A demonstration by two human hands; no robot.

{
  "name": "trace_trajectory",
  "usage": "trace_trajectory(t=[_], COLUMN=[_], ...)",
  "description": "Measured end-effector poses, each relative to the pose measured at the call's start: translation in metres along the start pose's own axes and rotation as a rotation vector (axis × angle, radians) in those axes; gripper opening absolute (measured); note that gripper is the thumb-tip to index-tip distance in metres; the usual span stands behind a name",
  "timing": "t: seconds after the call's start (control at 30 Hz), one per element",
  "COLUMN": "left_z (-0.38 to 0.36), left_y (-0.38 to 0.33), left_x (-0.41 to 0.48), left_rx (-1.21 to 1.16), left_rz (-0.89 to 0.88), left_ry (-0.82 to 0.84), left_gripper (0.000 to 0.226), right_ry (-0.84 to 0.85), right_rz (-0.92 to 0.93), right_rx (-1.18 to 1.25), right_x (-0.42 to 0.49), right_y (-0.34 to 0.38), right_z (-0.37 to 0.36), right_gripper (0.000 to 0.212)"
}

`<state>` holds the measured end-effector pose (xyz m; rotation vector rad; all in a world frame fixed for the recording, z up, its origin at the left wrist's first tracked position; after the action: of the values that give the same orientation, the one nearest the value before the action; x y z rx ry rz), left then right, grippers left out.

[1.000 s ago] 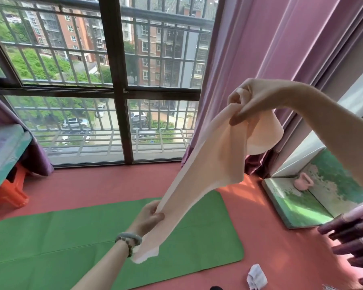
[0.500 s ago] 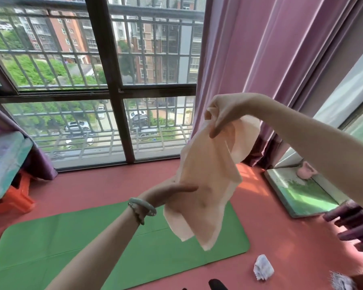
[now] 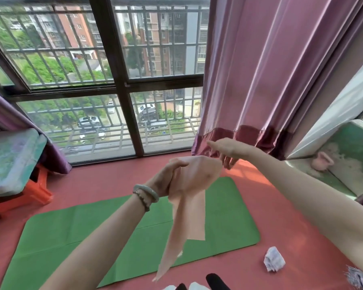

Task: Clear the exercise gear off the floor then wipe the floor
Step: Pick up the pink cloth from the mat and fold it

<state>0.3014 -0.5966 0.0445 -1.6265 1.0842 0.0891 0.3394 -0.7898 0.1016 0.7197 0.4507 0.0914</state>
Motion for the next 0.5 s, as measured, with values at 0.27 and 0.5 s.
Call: trace_trajectory(t=[0.27,0.5], left_z=[0.021,0.045], left_y=[0.002,-0.009], left_x=[-0.013,-0.037], left_rx=[-0.049,0.043], left_rz=[-0.035,0.071], left_ry=[-0.045,-0.140], left_gripper=[0.076,0.054], right_ry=[0.027,-0.165], right_rz=[0.132,0.272], right_rx=[0.780,0.762], right_x=[-0.015,-0.004], right_y=[-0.006,0.033], right_z=[-0.052,-0.040], right_gripper=[0.041,0.052])
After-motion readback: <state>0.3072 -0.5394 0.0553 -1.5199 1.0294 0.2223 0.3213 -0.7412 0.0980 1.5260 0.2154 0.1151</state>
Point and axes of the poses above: each hand's wrist, its own x-axis towards the middle knuckle, its own z-axis out of the back of the hand, y = z × x, the point moved 3 cm from there along x, towards the middle knuckle, and after that the axes turned 13 degrees about z, right-handed, at the moved point
